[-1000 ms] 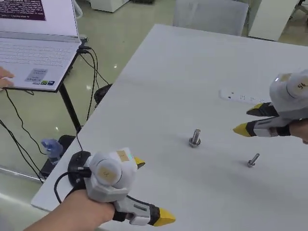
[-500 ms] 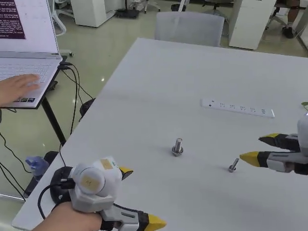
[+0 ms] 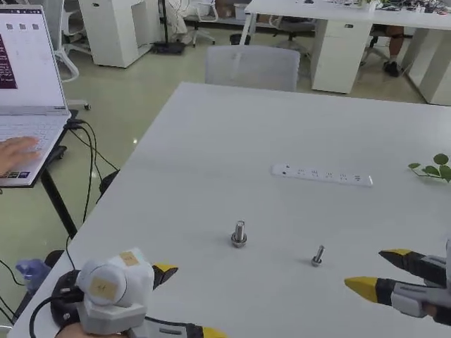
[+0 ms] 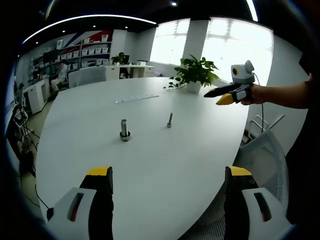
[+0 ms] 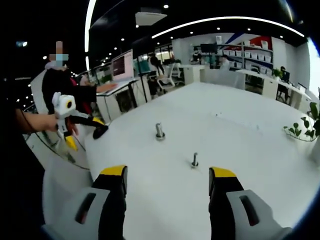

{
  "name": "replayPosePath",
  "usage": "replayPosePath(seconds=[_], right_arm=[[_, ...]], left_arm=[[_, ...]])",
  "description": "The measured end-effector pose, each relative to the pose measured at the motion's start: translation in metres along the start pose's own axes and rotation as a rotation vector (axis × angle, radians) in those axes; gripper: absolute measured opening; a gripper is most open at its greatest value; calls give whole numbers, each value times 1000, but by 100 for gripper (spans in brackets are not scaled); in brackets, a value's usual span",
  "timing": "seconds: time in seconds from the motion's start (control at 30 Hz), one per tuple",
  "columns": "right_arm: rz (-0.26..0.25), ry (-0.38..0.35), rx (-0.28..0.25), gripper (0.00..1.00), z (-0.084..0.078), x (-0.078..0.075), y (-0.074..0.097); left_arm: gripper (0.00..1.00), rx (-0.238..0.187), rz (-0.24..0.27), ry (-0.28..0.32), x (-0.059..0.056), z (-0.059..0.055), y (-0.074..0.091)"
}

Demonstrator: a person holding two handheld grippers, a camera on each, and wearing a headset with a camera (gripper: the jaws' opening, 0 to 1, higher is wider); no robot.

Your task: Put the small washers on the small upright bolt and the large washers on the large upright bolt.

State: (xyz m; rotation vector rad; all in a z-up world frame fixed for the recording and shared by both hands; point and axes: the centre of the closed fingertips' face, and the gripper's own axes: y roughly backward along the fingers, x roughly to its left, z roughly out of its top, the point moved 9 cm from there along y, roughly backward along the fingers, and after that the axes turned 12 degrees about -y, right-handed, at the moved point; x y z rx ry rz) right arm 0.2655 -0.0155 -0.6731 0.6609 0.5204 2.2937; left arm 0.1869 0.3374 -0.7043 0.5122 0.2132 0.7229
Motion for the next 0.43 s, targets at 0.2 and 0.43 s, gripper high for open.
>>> replayPosePath(seconds=[0.2, 0.43], right_arm=[[26, -3, -10, 73, -27, 5, 8], [45, -39, -61, 88, -46, 0, 7]], left_arm=[[92, -26, 19, 9, -2, 5, 7], [93, -18, 9, 7, -9, 3, 9]])
